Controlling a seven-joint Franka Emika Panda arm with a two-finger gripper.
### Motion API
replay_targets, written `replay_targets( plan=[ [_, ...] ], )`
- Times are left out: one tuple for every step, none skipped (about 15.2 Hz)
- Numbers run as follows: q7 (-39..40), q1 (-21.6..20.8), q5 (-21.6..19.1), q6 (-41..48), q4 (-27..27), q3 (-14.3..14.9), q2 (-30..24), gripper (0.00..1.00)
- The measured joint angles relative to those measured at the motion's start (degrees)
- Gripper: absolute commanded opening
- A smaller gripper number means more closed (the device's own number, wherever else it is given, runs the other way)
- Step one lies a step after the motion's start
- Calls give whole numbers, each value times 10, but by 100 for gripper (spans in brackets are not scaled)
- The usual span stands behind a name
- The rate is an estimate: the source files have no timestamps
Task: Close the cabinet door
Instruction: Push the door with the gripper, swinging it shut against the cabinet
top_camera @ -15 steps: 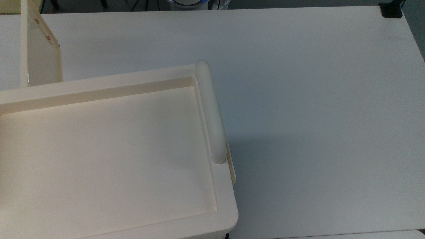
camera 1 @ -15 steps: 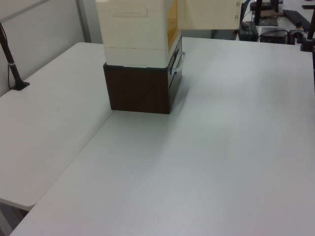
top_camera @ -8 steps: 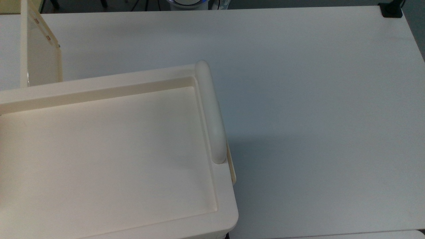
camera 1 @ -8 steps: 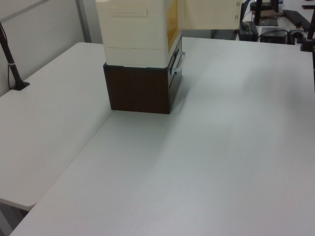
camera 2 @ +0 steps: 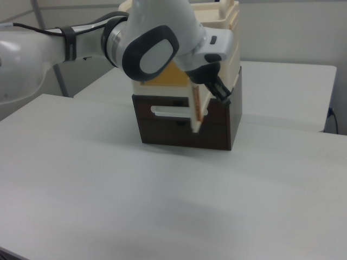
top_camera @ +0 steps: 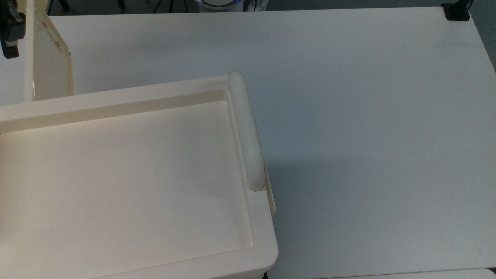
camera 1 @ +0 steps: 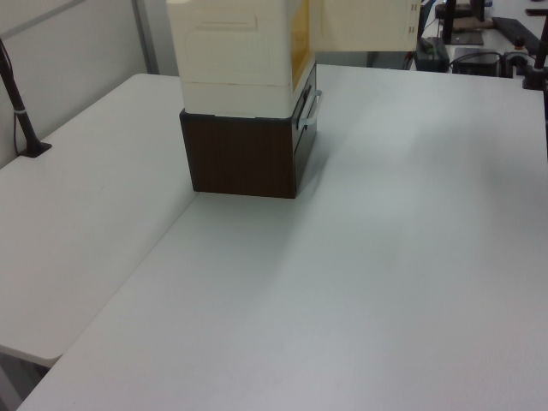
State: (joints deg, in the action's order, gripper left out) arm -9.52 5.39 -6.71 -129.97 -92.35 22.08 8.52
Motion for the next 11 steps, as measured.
replay_targets(
  plan=[
    [0,-5,0,0,0,-2,0,0],
    [0,-7,0,0,0,-6,0,0],
    [0,-8,0,0,0,-12,0,0],
    [0,-10,0,0,0,-20,0,0],
    [0,-11,0,0,0,-28,0,0],
    [0,-11,0,0,0,-36,0,0],
    [0,-12,-1,0,0,-44,0,0],
    [0,-12,-1,0,0,-53,0,0],
    [0,-12,-2,0,0,-63,0,0],
    [0,-12,-5,0,0,-74,0,0],
    [-1,-12,-12,0,0,-85,0,0]
  ],
)
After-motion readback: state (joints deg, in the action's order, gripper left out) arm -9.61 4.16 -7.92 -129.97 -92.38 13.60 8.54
